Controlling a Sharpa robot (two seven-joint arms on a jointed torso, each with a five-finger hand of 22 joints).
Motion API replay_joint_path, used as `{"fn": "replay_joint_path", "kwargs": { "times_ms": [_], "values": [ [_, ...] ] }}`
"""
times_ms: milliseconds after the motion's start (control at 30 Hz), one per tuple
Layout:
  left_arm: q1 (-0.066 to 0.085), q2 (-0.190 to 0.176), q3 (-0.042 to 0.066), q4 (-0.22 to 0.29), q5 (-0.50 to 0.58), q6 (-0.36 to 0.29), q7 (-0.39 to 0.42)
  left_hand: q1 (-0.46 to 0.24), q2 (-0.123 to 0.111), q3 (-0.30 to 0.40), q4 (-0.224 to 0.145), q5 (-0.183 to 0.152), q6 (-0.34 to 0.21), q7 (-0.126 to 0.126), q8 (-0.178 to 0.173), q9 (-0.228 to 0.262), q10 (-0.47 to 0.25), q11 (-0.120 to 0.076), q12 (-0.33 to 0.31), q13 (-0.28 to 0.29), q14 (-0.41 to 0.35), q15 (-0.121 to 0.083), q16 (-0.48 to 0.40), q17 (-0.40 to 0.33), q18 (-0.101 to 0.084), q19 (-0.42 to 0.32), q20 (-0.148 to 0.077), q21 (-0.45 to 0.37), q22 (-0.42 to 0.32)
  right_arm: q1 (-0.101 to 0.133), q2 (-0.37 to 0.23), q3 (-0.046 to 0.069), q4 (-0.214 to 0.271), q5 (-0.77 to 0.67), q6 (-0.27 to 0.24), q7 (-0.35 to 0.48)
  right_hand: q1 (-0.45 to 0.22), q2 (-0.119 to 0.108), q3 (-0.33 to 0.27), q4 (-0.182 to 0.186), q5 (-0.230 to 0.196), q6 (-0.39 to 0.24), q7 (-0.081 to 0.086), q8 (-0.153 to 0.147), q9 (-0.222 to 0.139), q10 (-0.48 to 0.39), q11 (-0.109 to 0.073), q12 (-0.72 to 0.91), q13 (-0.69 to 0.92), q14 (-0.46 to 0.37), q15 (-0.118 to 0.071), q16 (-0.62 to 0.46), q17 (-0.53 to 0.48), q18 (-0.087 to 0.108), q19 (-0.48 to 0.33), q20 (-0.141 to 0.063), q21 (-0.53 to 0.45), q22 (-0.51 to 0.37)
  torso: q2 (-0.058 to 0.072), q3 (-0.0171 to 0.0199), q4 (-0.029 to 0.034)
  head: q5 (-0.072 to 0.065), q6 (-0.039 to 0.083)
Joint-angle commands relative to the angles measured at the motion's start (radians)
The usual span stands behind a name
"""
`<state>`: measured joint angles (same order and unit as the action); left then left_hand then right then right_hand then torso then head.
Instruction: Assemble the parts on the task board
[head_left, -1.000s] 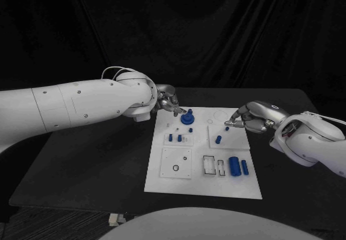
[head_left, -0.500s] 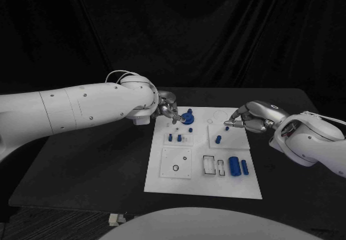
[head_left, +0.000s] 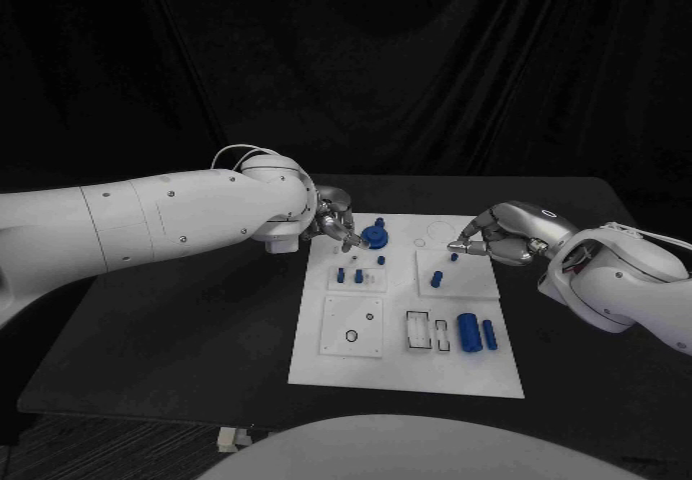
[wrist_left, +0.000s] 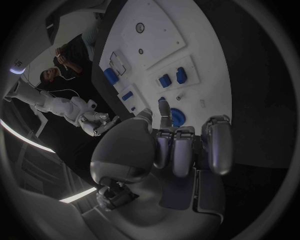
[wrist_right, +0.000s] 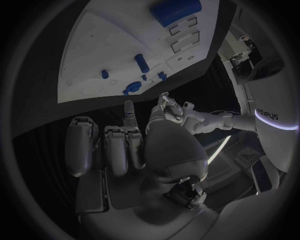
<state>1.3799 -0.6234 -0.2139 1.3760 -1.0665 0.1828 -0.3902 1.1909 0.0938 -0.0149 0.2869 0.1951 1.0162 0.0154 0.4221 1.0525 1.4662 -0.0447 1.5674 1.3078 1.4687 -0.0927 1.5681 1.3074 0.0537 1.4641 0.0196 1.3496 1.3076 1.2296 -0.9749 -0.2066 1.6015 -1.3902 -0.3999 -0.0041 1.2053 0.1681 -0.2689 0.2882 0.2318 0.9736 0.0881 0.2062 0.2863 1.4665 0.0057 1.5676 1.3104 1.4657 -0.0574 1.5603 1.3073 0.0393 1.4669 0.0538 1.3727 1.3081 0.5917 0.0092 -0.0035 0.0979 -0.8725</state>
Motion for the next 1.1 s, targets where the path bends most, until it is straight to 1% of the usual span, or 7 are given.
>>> {"fn": "replay_joint_path", "kwargs": {
  "times_ms": [33, 233, 367, 967, 1000, 1033, 1100],
  "values": [
    [-0.002, 0.003, 0.001, 0.0, 0.002, 0.01, 0.006, 0.006, 0.005, -0.008, 0.0, -0.004, -0.006, -0.003, 0.012, 0.013, 0.105, -0.009, 0.003, 0.263, 0.102, -0.003, 0.003, 0.263, -0.007, 0.007, 0.0, 0.001, 0.201, -0.003, -0.001, 0.001, 0.003, -0.002, -0.015, 0.004, 0.01, 0.001, -0.004, 0.001, 0.006, 0.008, 0.0, 0.005, 0.001, 0.097, 0.005, -0.005, 0.252, 0.099, 0.007, -0.003, 0.248, 0.01, 0.001, 0.008, 0.0, 0.197, 0.0, 0.0, -0.0001, -0.001, 0.0],
    [-0.003, 0.006, 0.001, -0.005, 0.002, 0.015, 0.008, 0.009, 0.008, -0.013, 0.0, -0.004, -0.013, -0.006, 0.036, 0.036, 0.105, -0.012, 0.003, 0.263, 0.102, -0.005, 0.003, 0.263, -0.007, 0.008, -0.002, 0.005, 0.202, -0.003, -0.003, 0.001, 0.004, -0.002, -0.018, 0.007, 0.01, 0.001, -0.005, 0.001, 0.006, 0.009, 0.0, 0.006, 0.001, 0.098, 0.005, -0.004, 0.253, 0.1, 0.007, -0.002, 0.249, 0.01, 0.001, 0.008, 0.001, 0.197, 0.0, 0.0, -0.0005, -0.007, 0.0],
    [-0.003, 0.012, 0.001, -0.009, 0.002, 0.023, 0.008, 0.008, 0.013, -0.022, 0.001, -0.009, -0.021, -0.01, 0.077, 0.077, 0.105, -0.015, 0.003, 0.263, 0.102, -0.008, 0.003, 0.263, -0.007, 0.009, -0.005, 0.007, 0.202, -0.003, -0.004, 0.001, 0.004, -0.002, -0.021, 0.009, 0.01, 0.002, -0.005, 0.002, 0.006, 0.009, 0.0, 0.006, 0.001, 0.099, 0.005, -0.002, 0.255, 0.101, 0.007, 0.0, 0.251, 0.009, 0.003, 0.008, 0.004, 0.198, 0.0, 0.0001, -0.0004, -0.006, 0.0],
    [-0.005, 0.036, 0.001, -0.036, 0.002, 0.071, -0.026, -0.004, 0.021, -0.045, 0.002, -0.024, -0.02, -0.022, 0.141, 0.141, 0.105, -0.026, 0.003, 0.263, 0.102, -0.018, 0.003, 0.263, -0.013, 0.024, -0.014, 0.037, 0.21, -0.009, -0.002, 0.001, 0.003, -0.001, -0.027, 0.013, 0.011, 0.004, -0.009, 0.002, 0.007, 0.011, -0.001, 0.006, 0.001, 0.104, 0.004, 0.003, 0.26, 0.105, 0.006, 0.011, 0.263, 0.004, 0.014, 0.007, 0.025, 0.205, 0.0, 0.0, -0.0007, -0.006, 0.0],
    [-0.006, 0.035, 0.001, -0.036, 0.002, 0.08, -0.033, -0.007, 0.019, -0.05, 0.001, -0.028, -0.013, -0.022, 0.158, 0.151, 0.105, -0.026, 0.003, 0.263, 0.102, -0.019, 0.003, 0.263, -0.013, 0.025, -0.014, 0.037, 0.21, -0.01, -0.003, 0.001, 0.003, -0.001, -0.027, 0.013, 0.011, 0.004, -0.009, 0.002, 0.007, 0.011, -0.001, 0.006, 0.001, 0.104, 0.004, 0.003, 0.26, 0.105, 0.006, 0.011, 0.263, 0.004, 0.014, 0.007, 0.025, 0.205, 0.0, 0.0001, -0.0011, -0.006, 0.0],
    [-0.006, 0.033, 0.001, -0.035, 0.002, 0.088, -0.042, -0.008, 0.016, -0.053, 0.0, -0.031, 0.005, -0.023, 0.199, 0.172, 0.105, -0.027, 0.003, 0.263, 0.102, -0.019, 0.003, 0.263, -0.013, 0.025, -0.015, 0.038, 0.21, -0.011, -0.003, 0.001, 0.003, -0.001, -0.027, 0.013, 0.011, 0.004, -0.01, 0.002, 0.007, 0.011, -0.001, 0.006, 0.001, 0.104, 0.004, 0.003, 0.26, 0.105, 0.006, 0.011, 0.263, 0.004, 0.015, 0.007, 0.025, 0.205, 0.0, 0.0002, -0.0006, -0.008, 0.0],
    [-0.006, 0.03, 0.001, -0.034, 0.002, 0.106, -0.061, -0.007, 0.014, -0.055, -0.001, -0.031, 0.003, -0.024, 0.2, 0.176, 0.105, -0.027, 0.003, 0.263, 0.102, -0.019, 0.003, 0.263, -0.014, 0.025, -0.016, 0.039, 0.21, -0.012, -0.003, 0.001, 0.003, -0.001, -0.027, 0.013, 0.011, 0.004, -0.01, 0.002, 0.007, 0.011, -0.001, 0.006, 0.001, 0.104, 0.004, 0.003, 0.26, 0.105, 0.006, 0.011, 0.263, 0.004, 0.015, 0.007, 0.025, 0.205, 0.0, 0.0004, 0.0, -0.009, 0.0]
  ]
}}
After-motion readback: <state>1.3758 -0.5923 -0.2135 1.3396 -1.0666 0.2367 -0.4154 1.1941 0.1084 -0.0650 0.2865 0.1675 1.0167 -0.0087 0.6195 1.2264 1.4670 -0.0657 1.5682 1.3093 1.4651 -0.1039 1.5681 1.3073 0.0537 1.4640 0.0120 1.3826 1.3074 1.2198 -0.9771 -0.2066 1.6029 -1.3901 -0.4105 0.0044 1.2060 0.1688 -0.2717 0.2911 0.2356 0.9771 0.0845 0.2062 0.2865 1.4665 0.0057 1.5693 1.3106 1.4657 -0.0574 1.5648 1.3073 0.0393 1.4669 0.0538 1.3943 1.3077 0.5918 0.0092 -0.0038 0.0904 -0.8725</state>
